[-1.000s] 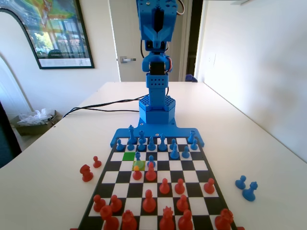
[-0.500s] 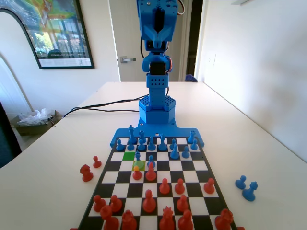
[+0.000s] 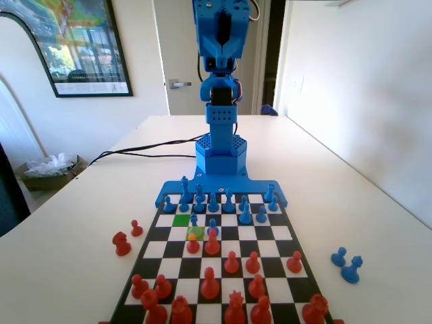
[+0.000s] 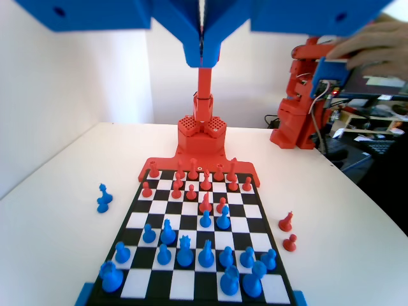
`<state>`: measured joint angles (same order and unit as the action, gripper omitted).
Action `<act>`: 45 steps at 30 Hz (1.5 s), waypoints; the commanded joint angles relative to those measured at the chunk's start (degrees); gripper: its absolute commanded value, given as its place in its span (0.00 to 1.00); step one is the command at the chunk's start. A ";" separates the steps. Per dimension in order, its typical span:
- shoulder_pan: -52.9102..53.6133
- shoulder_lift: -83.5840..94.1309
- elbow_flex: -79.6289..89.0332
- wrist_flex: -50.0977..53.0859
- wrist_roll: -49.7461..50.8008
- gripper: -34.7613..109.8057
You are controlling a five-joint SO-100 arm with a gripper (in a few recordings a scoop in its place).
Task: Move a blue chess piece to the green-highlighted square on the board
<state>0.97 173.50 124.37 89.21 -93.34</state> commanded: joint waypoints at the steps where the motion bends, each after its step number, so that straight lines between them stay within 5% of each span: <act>1: -0.35 -3.43 -6.42 -0.79 1.23 0.25; 12: 0.62 -25.22 -25.40 6.77 7.38 0.25; 27: 8.88 -52.65 -28.65 2.90 8.88 0.25; 45: 12.48 -67.50 -11.69 -19.25 7.73 0.26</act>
<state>12.66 104.59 110.74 72.51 -84.81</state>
